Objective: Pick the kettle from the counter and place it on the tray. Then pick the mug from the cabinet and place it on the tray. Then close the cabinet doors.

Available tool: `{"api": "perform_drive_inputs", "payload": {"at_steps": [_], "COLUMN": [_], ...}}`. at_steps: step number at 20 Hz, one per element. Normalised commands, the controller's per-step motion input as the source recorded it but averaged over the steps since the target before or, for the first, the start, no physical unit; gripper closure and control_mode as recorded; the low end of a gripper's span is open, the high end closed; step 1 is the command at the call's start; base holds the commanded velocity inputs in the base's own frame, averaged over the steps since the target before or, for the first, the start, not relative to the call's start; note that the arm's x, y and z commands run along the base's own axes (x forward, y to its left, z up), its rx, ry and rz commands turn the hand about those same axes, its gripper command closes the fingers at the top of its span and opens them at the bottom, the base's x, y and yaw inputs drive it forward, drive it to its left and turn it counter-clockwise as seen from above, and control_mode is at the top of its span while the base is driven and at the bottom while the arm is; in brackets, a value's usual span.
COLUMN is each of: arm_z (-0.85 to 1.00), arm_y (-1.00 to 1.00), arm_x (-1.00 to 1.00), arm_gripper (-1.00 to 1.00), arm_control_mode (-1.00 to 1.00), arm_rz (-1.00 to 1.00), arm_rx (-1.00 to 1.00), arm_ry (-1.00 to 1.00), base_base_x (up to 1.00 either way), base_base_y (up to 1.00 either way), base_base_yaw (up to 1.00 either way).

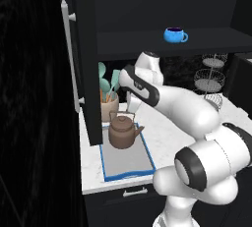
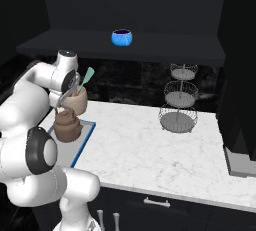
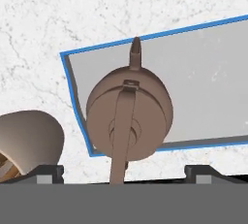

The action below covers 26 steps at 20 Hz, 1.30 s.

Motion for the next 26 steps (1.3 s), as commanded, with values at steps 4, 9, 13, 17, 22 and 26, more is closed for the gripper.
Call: {"api": "perform_drive_inputs", "payload": {"at_steps": [4,9,13,17,22,26], "arm_z": [0.16,0.05,0.0,-0.09,-0.02,0.2], "arm_y": [0.0,0.0,-0.11,-0.25,-0.46,-0.54], "arm_x": [-0.01,-0.43,-0.4,-0.22,-0.73,-0.51], "arm_gripper": [-1.0,-1.0,-1.0,-1.0,-1.0,-1.0], "arm_control_mode": [-1.0,-1.0,-1.0,-1.0,-1.0,-1.0], "arm_rz": [-0.01,0.0,-0.01,0.0,0.0,0.0], "arm_rx": [0.0,0.0,0.0,0.0,0.0,-0.02], "arm_ry": [-0.16,-0.22,-0.1,-0.01,-0.09,-0.06], "base_base_x": [0.0,0.0,0.0,0.0,0.0,0.0], "base_base_y": [0.0,0.0,0.0,0.0,0.0,0.0], "base_base_yaw": [0.0,0.0,0.0,0.0,0.0,0.0]}}
